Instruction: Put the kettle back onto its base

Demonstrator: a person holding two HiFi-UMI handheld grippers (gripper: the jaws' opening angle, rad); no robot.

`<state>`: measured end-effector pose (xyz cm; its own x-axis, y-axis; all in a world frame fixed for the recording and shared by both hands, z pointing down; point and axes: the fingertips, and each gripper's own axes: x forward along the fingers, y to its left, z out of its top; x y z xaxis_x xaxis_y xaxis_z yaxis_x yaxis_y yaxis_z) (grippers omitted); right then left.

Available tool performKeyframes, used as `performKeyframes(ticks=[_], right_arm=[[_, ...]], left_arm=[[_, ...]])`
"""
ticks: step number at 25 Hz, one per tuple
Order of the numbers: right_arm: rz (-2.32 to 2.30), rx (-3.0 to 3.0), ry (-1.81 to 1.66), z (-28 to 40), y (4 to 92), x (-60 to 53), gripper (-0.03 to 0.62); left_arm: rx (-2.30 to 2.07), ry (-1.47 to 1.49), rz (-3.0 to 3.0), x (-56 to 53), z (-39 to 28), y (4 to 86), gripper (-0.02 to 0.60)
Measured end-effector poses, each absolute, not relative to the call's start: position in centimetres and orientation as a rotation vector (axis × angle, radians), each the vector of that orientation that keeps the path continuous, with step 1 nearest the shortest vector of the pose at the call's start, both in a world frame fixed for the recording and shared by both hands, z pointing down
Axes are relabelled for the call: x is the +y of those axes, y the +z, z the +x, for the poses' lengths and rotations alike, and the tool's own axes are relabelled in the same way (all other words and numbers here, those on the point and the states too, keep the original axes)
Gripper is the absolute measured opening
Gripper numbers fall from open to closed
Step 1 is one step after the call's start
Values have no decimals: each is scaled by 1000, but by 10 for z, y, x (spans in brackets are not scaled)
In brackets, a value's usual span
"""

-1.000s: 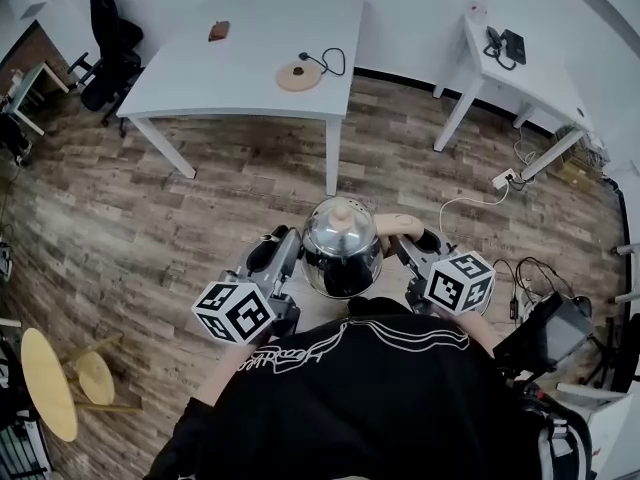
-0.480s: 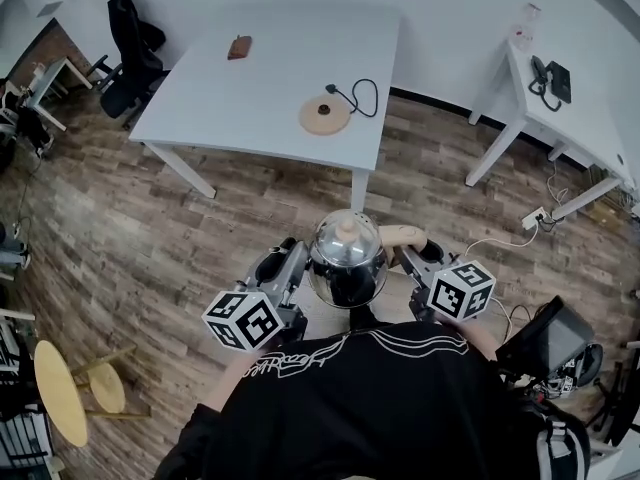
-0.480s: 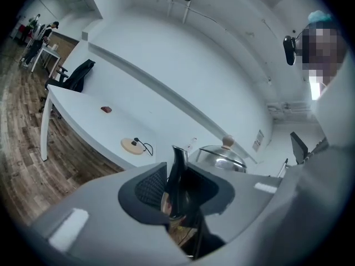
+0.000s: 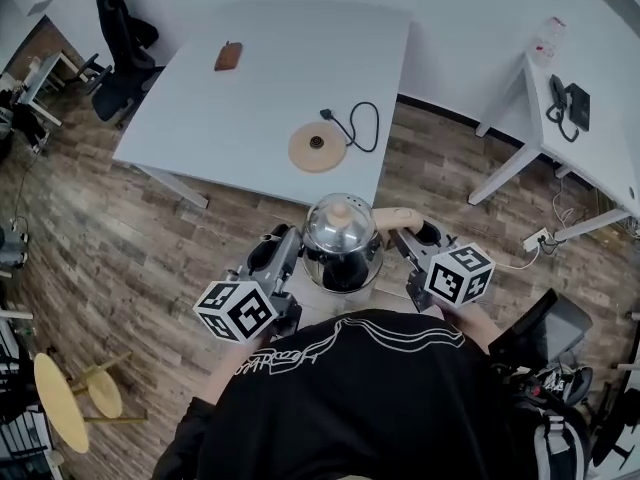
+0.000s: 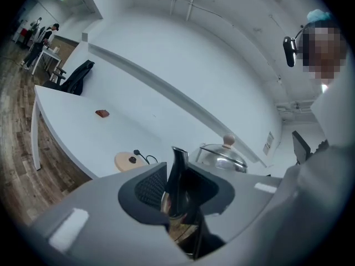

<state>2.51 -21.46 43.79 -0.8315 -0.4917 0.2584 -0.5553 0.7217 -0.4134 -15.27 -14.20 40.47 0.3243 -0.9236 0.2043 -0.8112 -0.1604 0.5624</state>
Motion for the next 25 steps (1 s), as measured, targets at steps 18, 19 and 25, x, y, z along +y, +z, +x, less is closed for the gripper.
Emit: performKeyframes(ticks=[18,19,25], right_arm=[[926,-2753,725,-21,457,-323,109],[933,-2746,723,-25,459,-331,109],[930,-2743,633,-53,463,-377,107]], left_arm=[[-1465,-203,2097,-273,-204,422,95],[-1452,-199,2102,-281,-208,424,95],[-1404,-177,2145,-332,-236,432,94]])
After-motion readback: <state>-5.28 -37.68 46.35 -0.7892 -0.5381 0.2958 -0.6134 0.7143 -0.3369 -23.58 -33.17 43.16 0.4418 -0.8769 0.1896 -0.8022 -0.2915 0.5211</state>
